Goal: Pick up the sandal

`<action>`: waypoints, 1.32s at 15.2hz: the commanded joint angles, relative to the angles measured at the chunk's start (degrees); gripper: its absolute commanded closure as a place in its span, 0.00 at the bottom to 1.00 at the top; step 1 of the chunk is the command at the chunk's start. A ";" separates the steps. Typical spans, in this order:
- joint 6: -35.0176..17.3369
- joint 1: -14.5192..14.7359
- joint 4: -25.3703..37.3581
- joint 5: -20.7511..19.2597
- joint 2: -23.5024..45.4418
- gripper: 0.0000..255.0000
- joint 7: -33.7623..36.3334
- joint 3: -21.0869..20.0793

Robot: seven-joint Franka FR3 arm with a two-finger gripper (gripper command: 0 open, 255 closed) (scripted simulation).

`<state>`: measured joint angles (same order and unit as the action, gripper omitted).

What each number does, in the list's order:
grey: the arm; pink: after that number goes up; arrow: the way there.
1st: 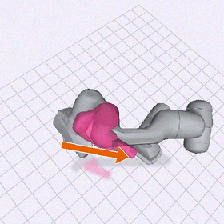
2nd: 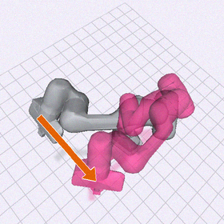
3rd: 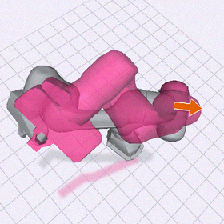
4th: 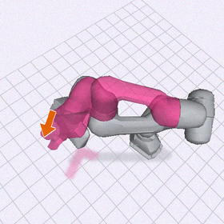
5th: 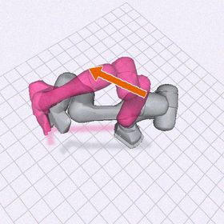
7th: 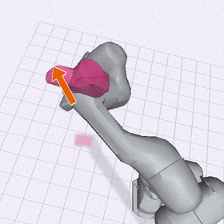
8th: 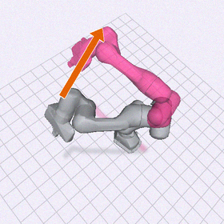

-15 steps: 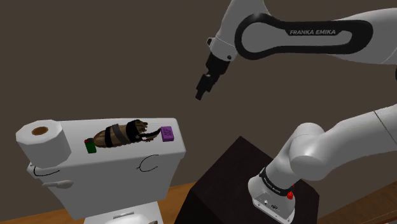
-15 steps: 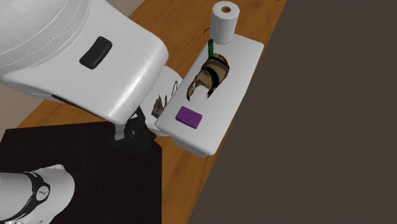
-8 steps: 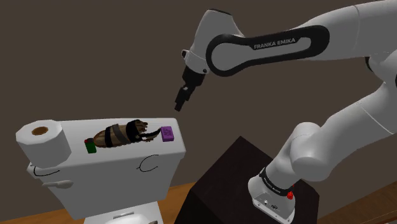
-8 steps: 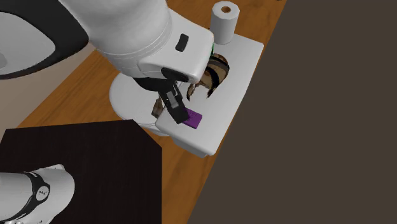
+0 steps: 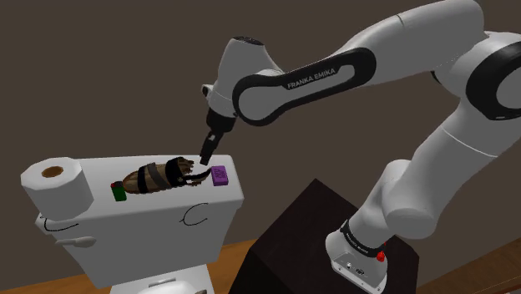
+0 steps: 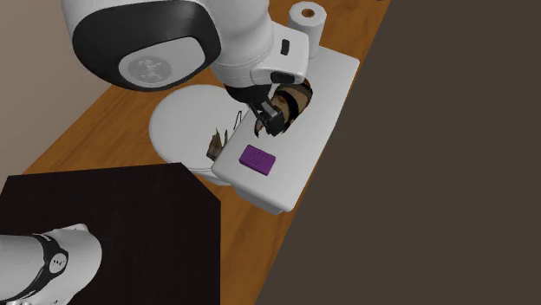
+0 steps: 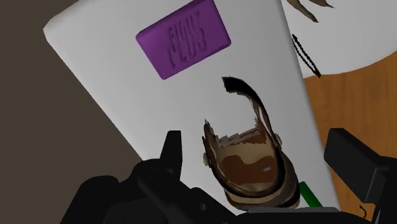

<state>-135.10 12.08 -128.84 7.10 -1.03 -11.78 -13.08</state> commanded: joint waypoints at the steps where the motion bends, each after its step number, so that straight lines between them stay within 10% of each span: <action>1: -1.78 0.86 2.03 -0.73 3.73 0.00 -0.73 -0.87; 15: -10.67 3.50 6.05 -4.48 16.59 0.00 -1.66 -2.04; 16: -10.60 3.47 6.08 -4.46 16.56 1.00 -1.70 -2.04; 20: -10.55 3.42 5.90 -4.36 16.33 1.00 -1.76 -2.07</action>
<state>-145.71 15.42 -122.89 2.70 15.22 -13.50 -15.02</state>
